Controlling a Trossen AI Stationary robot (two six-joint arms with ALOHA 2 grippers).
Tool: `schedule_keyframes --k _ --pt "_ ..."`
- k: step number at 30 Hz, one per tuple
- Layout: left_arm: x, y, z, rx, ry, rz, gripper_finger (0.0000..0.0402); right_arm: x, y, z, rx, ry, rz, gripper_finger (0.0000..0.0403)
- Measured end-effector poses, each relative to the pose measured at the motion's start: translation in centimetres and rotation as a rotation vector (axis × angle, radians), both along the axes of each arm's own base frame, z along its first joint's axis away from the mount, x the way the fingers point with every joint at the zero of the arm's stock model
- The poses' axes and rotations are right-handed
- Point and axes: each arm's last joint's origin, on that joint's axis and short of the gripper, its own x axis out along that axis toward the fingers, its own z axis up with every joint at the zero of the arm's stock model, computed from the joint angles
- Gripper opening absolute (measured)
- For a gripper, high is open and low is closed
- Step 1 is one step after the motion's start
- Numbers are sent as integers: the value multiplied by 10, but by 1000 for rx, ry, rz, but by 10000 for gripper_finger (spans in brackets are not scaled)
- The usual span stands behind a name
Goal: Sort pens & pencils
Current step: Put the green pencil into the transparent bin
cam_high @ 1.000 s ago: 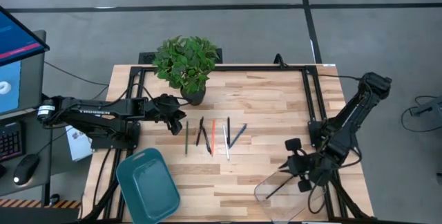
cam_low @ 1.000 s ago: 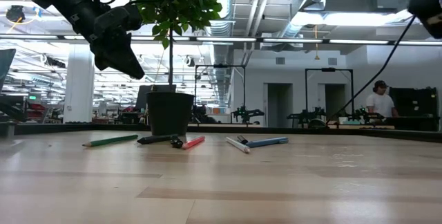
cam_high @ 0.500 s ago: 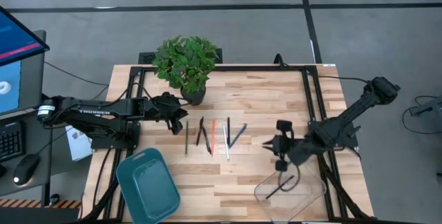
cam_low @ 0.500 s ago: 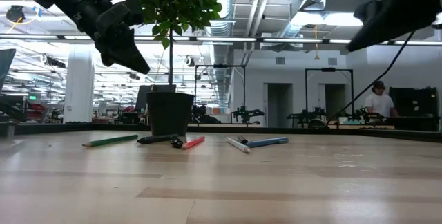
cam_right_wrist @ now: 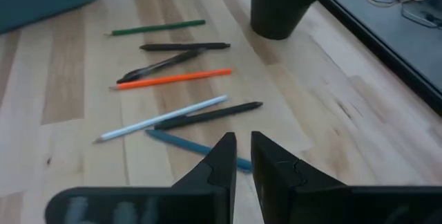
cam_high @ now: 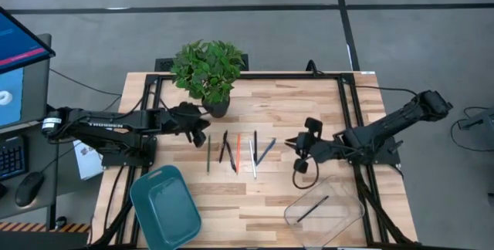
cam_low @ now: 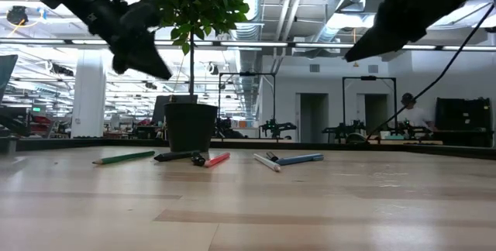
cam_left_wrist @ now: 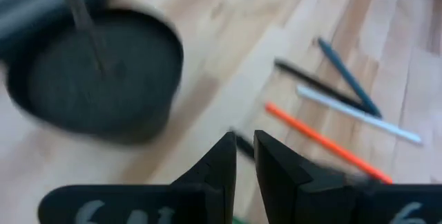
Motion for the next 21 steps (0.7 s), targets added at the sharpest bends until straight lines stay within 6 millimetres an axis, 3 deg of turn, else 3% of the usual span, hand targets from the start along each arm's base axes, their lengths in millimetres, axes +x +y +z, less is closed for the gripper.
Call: schedule_keyframes --k 7,21 --pt "-9 -7 -11 -159 107 20 43 1 -3 0 0 1 -15 68" --pt "-9 -11 -12 -347 42 201 43 2 -4 1 5 -18 -22 68"
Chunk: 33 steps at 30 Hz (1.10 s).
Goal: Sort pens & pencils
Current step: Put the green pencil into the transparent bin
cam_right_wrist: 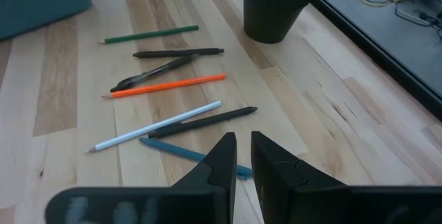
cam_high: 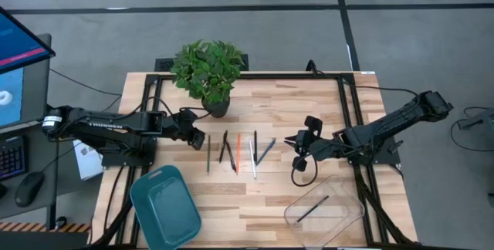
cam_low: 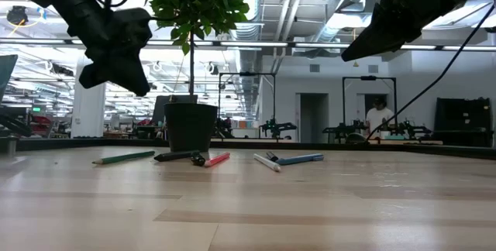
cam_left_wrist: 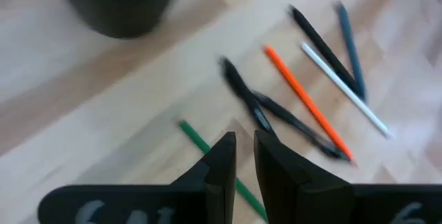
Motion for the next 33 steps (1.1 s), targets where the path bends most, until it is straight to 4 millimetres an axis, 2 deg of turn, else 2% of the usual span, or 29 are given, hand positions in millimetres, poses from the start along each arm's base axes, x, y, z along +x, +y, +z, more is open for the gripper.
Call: schedule_keyframes --k 5,10,18,22,26,33 --pt "-5 1 -4 -8 51 82 43 0 0 0 0 0 -1 68" --pt "-5 -6 -4 -6 64 27 43 0 0 0 0 0 -1 68" --pt "0 -5 1 59 -13 66 43 0 0 0 0 0 -1 68" --pt "1 -5 0 15 -22 109 43 0 0 0 0 0 -1 68" --pt "6 -6 -9 -32 26 91 43 0 0 0 19 -8 -14 68" --pt "18 -7 -36 -60 189 69 43 0 0 0 20 -9 -15 68"
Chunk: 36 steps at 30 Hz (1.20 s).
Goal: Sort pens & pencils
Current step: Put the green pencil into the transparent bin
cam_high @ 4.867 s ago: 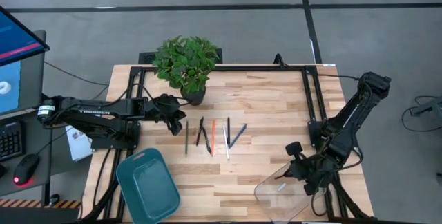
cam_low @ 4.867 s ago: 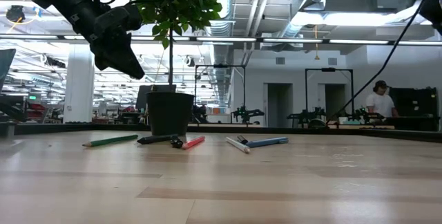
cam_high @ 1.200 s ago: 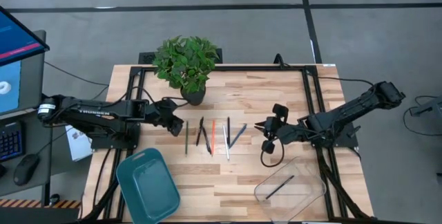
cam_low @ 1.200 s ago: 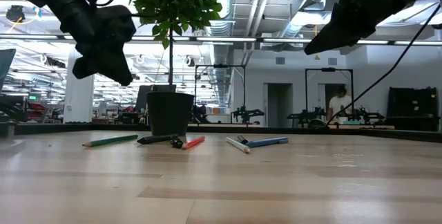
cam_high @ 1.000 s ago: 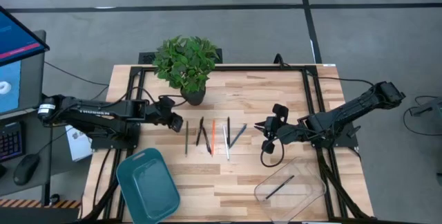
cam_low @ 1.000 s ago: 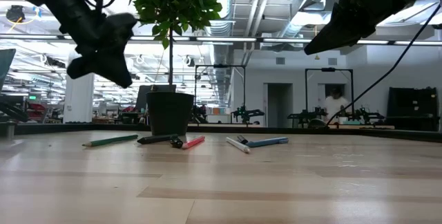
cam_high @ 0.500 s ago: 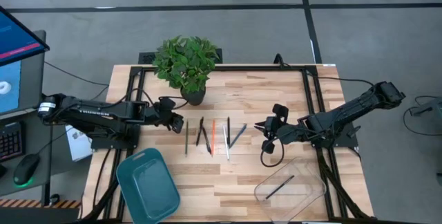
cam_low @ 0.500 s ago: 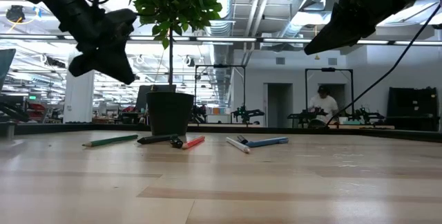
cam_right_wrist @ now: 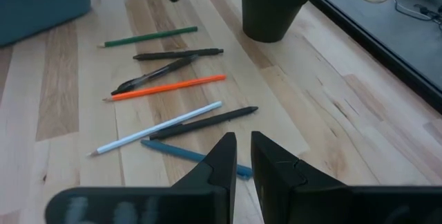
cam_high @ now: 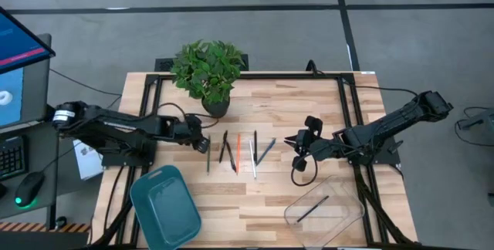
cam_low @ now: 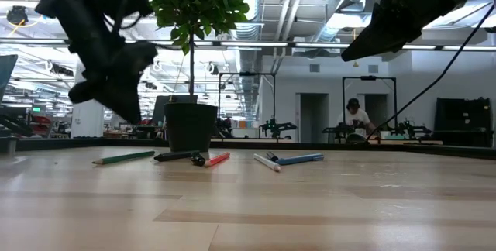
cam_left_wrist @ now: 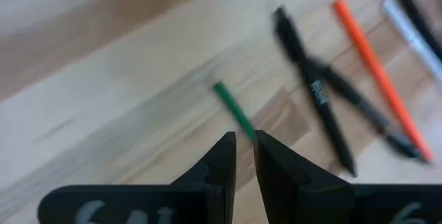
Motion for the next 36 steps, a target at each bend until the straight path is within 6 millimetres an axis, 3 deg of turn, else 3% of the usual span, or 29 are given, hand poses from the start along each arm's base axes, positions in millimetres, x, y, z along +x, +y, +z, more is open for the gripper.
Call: schedule_keyframes --k 8,20,36 --pt "11 -1 -17 -17 56 -26 43 0 0 0 0 0 0 68" --pt "23 -2 -2 -73 -5 -52 43 0 0 0 -6 3 4 68" --pt "23 -3 -2 -142 -15 -1 43 0 0 0 -21 9 15 68"
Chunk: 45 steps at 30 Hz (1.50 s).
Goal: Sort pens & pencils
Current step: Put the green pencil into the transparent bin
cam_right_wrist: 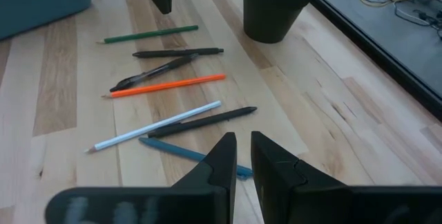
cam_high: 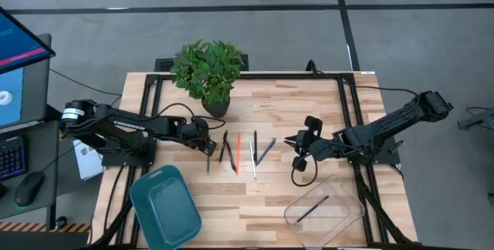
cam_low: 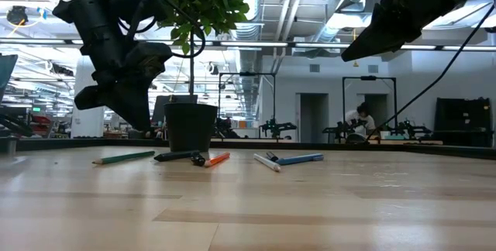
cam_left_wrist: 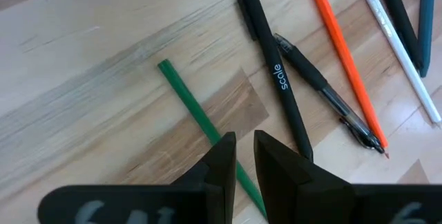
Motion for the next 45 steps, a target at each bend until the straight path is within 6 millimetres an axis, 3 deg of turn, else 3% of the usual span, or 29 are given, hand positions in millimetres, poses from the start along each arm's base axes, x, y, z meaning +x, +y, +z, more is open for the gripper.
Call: schedule_keyframes --k 6,16,29,45 --pt "1 0 -3 3 15 4 43 0 0 0 0 0 0 68" --pt "16 0 -28 -36 145 -26 43 0 0 0 1 0 0 68" --pt "33 2 -8 2 214 -14 43 -1 0 -1 13 6 -4 68" --pt "32 0 -8 -74 226 -25 43 -3 -1 -4 20 37 -18 68"
